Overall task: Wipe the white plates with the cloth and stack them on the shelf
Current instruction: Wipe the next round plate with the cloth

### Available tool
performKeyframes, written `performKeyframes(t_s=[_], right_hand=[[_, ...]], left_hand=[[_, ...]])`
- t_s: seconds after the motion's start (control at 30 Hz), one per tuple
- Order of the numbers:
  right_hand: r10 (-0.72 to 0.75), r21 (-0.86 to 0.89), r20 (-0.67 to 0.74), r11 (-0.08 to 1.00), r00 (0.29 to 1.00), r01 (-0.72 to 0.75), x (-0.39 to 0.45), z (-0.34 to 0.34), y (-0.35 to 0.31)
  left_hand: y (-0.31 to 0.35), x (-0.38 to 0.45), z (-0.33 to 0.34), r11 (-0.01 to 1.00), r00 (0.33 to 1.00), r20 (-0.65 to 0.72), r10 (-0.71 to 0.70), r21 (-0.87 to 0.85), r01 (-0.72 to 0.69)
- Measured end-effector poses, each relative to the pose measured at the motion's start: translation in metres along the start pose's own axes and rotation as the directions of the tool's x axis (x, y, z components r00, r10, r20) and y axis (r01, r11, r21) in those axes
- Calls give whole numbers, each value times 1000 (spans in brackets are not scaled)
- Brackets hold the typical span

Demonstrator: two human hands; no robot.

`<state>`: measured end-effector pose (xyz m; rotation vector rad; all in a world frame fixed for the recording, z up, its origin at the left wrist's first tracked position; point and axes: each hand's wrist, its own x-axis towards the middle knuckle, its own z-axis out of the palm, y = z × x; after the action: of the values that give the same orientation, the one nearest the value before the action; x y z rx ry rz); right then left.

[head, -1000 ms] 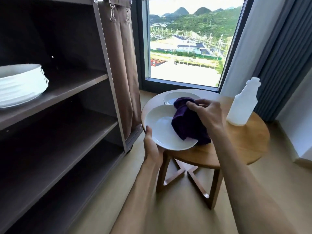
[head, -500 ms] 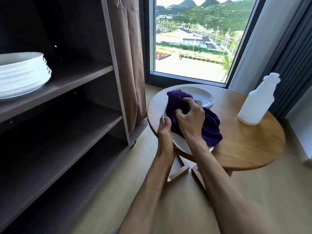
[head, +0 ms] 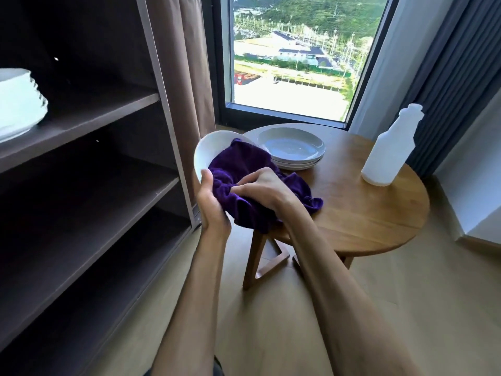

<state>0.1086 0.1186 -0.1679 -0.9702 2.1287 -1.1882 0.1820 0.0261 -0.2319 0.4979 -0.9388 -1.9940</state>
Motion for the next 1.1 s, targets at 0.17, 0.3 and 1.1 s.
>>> performKeyframes(t_s=[0.17,0.3,1.1], right_hand=[[221,-189,-70,955,973,-230,5,-9,9],[177,-195,-452,937,874,-291,6,-13,25],[-27,-26,9,999,1000,28,-26,-24,-6]], left_hand=[[2,-13,2,999,998,-57,-40,-9,39],[6,-28,8,986,997,-32,69,152,-64],[-8,-58,27,998,993,109,-52,-29,56]])
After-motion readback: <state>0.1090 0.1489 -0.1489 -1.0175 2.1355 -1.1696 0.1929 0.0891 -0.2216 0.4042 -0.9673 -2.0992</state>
